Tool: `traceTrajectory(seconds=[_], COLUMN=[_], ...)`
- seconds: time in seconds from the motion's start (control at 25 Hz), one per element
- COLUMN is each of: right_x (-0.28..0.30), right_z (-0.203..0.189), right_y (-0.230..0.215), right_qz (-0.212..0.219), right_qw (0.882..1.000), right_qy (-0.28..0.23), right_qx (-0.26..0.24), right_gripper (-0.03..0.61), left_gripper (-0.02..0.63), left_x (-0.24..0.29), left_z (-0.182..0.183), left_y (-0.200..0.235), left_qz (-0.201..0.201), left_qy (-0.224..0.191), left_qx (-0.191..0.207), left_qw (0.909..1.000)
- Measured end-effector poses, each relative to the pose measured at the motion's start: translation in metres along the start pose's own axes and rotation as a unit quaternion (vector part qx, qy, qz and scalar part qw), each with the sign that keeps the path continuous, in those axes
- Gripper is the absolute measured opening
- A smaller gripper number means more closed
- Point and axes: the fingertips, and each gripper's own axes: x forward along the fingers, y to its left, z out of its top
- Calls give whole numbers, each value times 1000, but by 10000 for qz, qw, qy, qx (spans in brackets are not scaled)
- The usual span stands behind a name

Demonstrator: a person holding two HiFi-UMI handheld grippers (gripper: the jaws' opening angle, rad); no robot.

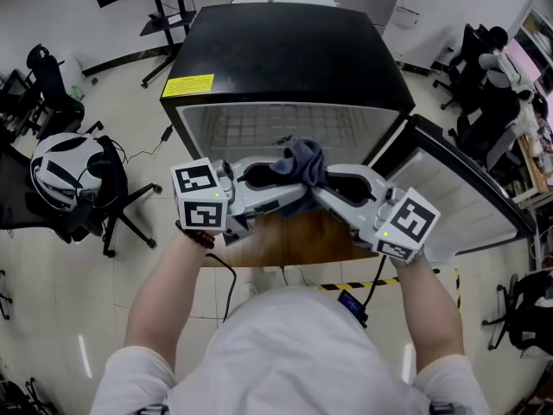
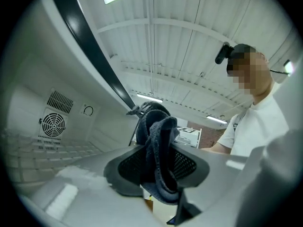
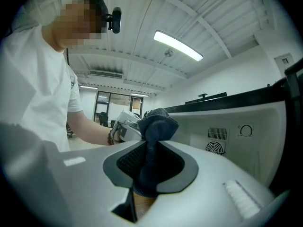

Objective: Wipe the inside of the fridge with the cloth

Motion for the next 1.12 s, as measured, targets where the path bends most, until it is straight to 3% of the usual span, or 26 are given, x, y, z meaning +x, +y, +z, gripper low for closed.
traceTrajectory(seconds=[0.2,0.44,0.64,1.12], right_x=[-8,-22,-49,-87], right_z=[-5,-15,-26,-30], right_y=[-4,-28,-46,-54], right_qz=[-241,-1199,-1914,-2639], right_qw=[9995,9920,9804,9623], right_qy=[142,287,409,650], right_qx=[-121,-258,-216,-92], right_gripper=[72,95,95,72], left_gripper=[94,81,80,80], left_x=[7,22,28,65], left_z=[-4,-6,0,4], left_y=[-2,18,50,119], left_qz=[189,984,1940,3467], left_qy=[162,265,220,99], left_qx=[261,958,1331,1549], left_qw=[9993,9902,9717,9250])
